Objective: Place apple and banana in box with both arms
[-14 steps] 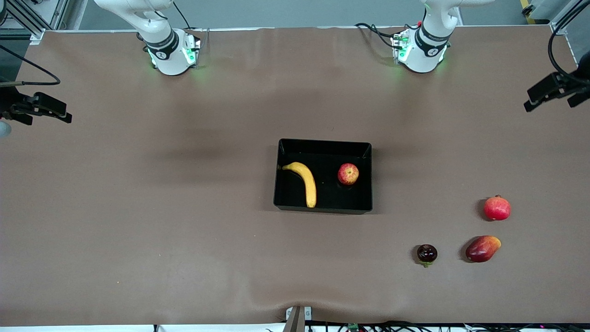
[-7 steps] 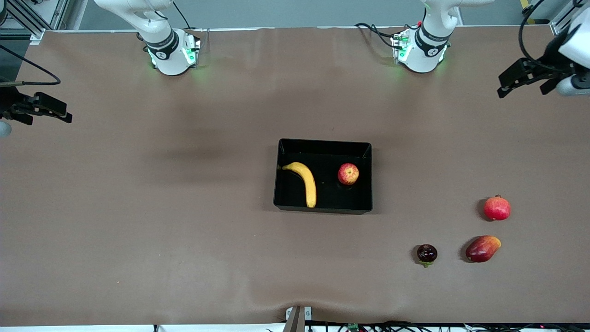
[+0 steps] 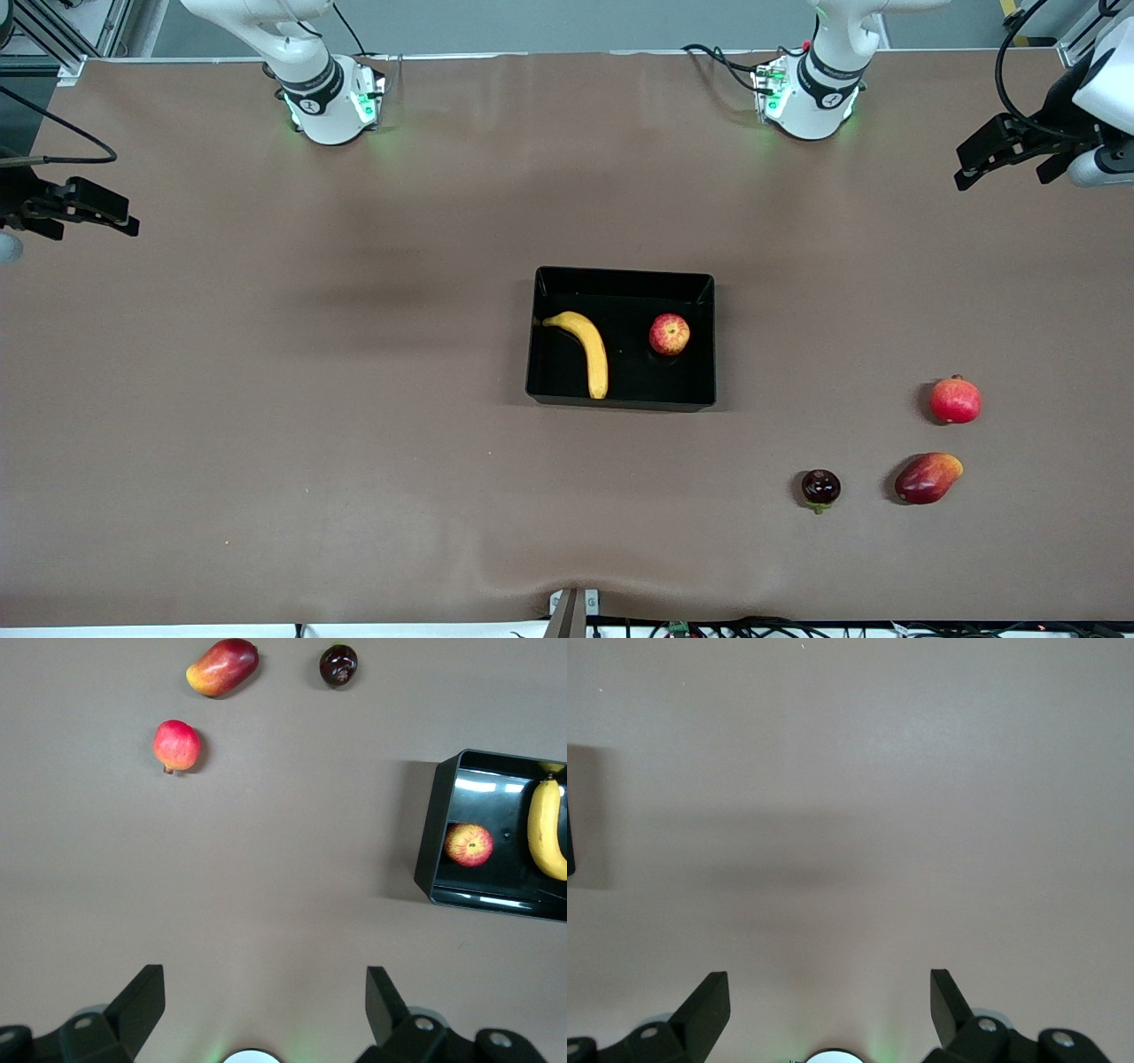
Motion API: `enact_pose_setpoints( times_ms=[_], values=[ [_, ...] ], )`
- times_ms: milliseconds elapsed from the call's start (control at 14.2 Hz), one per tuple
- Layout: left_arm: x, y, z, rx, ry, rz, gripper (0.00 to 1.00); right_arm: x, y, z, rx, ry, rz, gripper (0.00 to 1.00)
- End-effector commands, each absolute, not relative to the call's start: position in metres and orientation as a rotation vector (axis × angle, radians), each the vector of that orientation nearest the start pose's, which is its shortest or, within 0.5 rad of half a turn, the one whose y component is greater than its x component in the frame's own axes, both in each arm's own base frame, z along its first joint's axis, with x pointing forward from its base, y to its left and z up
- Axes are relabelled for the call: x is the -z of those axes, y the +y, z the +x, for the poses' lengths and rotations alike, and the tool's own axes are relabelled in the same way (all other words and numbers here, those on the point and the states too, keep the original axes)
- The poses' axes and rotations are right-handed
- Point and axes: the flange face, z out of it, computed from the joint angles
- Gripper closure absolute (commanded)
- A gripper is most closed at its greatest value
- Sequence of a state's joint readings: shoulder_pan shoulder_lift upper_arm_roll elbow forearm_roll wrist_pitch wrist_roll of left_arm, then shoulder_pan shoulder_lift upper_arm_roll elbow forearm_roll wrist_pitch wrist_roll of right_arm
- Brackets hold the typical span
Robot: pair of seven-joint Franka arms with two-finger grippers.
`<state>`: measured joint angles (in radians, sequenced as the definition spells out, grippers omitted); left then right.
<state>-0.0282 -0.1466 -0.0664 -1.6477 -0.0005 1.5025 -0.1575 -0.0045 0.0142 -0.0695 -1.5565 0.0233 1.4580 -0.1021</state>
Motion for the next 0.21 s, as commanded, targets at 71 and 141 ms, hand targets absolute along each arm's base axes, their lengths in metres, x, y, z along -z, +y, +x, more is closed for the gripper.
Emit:
enact_pose_setpoints(
  times_ms=[71,141],
  values=[
    [-0.6594,-0.0522,0.5161,0.005,-0.103,-3.138,0.00,-0.6178,-0.0316,0.5450,-0.176,-0.030,-3.094,0.00],
    [-0.6580,-0.0530,0.5160,0.000,-0.104,-3.137,0.00,-0.6186,-0.0315,0.5445,-0.174,-0.030,-3.094,0.00]
  ],
)
